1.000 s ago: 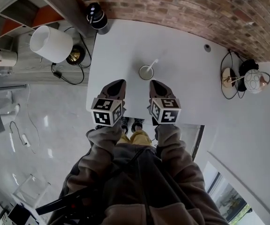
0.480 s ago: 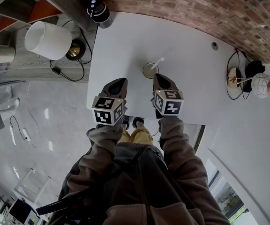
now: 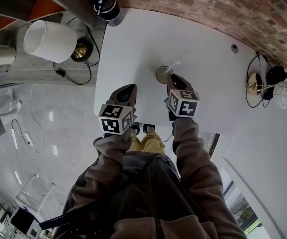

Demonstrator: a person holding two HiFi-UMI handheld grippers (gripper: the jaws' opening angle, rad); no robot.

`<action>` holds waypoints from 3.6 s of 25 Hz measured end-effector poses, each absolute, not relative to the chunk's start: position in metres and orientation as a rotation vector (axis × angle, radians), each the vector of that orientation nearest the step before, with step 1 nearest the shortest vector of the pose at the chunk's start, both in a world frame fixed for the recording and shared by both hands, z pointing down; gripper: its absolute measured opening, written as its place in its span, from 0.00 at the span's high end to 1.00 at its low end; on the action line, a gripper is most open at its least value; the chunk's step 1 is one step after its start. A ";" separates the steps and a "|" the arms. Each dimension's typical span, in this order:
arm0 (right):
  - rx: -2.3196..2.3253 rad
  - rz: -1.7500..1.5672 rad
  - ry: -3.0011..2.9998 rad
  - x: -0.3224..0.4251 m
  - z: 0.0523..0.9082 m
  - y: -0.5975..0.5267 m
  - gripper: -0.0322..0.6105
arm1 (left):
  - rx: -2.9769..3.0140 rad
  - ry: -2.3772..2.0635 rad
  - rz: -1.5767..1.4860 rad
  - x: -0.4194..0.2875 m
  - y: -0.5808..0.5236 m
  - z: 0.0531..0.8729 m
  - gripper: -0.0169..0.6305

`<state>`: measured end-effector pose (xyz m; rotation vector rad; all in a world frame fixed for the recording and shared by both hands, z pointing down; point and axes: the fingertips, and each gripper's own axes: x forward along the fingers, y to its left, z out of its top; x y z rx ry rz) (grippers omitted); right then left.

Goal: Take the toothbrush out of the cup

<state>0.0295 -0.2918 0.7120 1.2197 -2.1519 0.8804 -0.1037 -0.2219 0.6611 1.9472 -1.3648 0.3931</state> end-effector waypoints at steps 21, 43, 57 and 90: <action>1.230 0.861 -2.091 0.026 0.734 -0.324 0.82 | 1.898 -1.366 0.408 -0.116 -0.223 0.677 0.99; 1.374 0.789 -2.263 0.042 0.659 -0.325 0.89 | 1.940 -1.378 0.381 -0.108 -0.224 0.655 0.99; 1.583 0.603 -2.439 0.076 0.483 -0.309 0.89 | 2.150 -1.427 0.244 -0.081 -0.255 0.542 0.99; 1.676 -0.007 -2.656 0.075 0.260 -0.258 0.89 | 2.588 -1.654 -0.003 -0.074 -0.269 0.288 0.99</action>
